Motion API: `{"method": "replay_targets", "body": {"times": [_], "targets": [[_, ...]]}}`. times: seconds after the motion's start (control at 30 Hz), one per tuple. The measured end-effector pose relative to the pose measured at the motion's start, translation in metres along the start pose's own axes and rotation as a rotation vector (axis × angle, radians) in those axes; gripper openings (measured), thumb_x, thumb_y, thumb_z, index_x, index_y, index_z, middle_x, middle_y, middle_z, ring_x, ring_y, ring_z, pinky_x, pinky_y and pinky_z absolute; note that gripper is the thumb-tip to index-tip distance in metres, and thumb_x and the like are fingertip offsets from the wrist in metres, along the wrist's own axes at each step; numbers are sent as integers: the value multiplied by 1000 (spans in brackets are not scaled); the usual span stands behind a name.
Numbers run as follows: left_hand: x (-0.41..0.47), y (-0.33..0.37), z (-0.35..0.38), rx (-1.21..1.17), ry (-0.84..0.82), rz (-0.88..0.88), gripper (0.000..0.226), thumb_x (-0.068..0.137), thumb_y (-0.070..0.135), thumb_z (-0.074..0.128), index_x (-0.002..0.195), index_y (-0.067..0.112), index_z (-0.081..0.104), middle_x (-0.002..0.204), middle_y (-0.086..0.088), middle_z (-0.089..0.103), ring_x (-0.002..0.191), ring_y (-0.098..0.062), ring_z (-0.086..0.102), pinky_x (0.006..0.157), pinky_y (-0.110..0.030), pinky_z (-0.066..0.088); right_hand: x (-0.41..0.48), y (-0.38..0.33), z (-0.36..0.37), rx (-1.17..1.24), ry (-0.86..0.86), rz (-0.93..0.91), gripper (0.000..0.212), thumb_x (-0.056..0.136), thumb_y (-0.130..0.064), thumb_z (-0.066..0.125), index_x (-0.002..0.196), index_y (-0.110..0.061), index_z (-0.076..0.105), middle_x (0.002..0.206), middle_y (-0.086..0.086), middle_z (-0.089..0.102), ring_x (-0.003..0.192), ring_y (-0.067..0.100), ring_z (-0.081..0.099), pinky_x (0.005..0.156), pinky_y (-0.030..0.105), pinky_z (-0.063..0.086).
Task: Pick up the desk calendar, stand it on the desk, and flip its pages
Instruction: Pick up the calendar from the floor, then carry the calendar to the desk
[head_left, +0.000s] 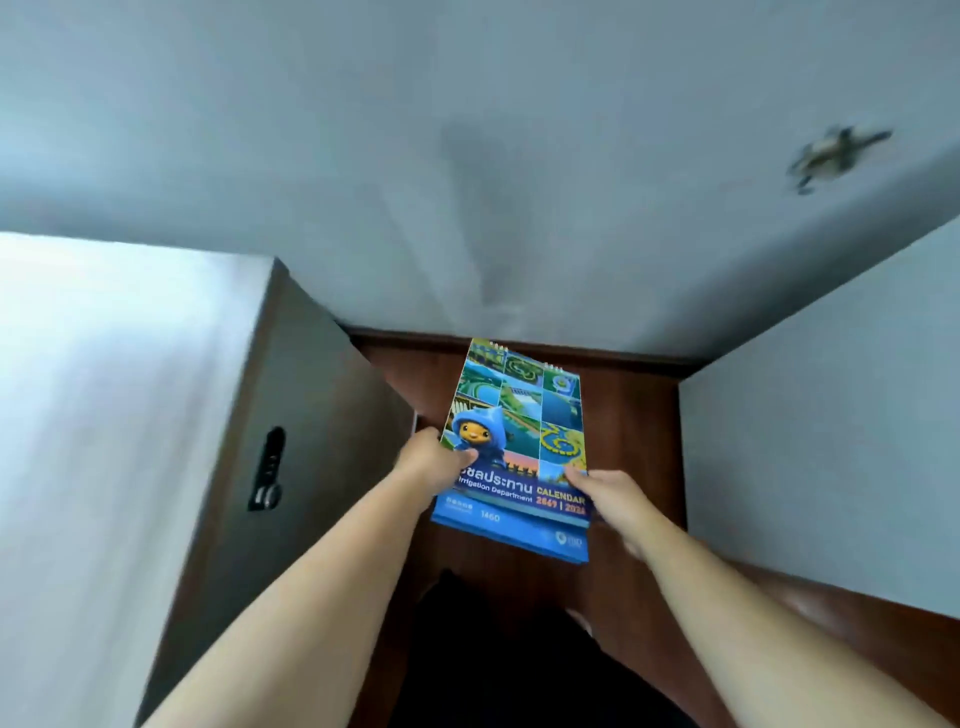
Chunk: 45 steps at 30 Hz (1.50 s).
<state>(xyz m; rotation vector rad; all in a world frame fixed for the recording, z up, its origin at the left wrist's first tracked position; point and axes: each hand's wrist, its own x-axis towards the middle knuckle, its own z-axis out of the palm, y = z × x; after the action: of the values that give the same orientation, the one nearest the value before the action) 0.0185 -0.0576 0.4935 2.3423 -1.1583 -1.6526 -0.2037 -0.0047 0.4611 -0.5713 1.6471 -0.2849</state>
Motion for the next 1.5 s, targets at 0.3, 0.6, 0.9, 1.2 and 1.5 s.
{"method": "replay_targets", "body": {"times": [0.3, 0.6, 0.9, 1.2, 1.5], "targets": [[-195, 49, -123, -490, 382, 261, 24, 81, 18, 70, 97, 8, 56, 91, -9, 63, 62, -12, 58, 50, -18, 49, -159, -207, -4, -279, -105, -564, 26, 86, -33, 61, 82, -8, 68, 70, 3, 66, 60, 12, 59, 57, 22, 46], [-373, -88, -237, -889, 820, 469, 20, 83, 5, 65, 90, 15, 50, 90, -15, 68, 69, -18, 65, 53, -26, 54, -347, -275, 160, -386, -521, -1112, 10, 80, -19, 70, 76, -11, 66, 101, 7, 56, 94, 27, 56, 80, 38, 46], [-460, -291, -276, -687, 1391, 84, 41, 75, 16, 70, 113, 20, 56, 109, -9, 69, 98, -31, 63, 86, -44, 52, -468, -208, 369, -555, -809, -1200, 14, 78, 0, 68, 91, 4, 69, 86, 15, 67, 76, 26, 60, 76, 36, 54], [-460, -435, -308, -544, 1485, -100, 27, 84, 36, 55, 108, 26, 59, 103, -3, 72, 89, -25, 65, 70, -28, 42, -458, -114, 510, -736, -693, -1297, 11, 75, -1, 69, 83, 3, 73, 74, 12, 64, 60, 18, 51, 55, 27, 36], [-419, -440, -328, -925, 1360, 141, 76, 78, 15, 68, 141, 31, 28, 123, -2, 61, 101, -18, 59, 80, -29, 50, -405, -103, 551, -1089, -543, -1452, 16, 78, -24, 67, 79, -10, 75, 83, 9, 75, 80, 27, 67, 66, 33, 52]]}}
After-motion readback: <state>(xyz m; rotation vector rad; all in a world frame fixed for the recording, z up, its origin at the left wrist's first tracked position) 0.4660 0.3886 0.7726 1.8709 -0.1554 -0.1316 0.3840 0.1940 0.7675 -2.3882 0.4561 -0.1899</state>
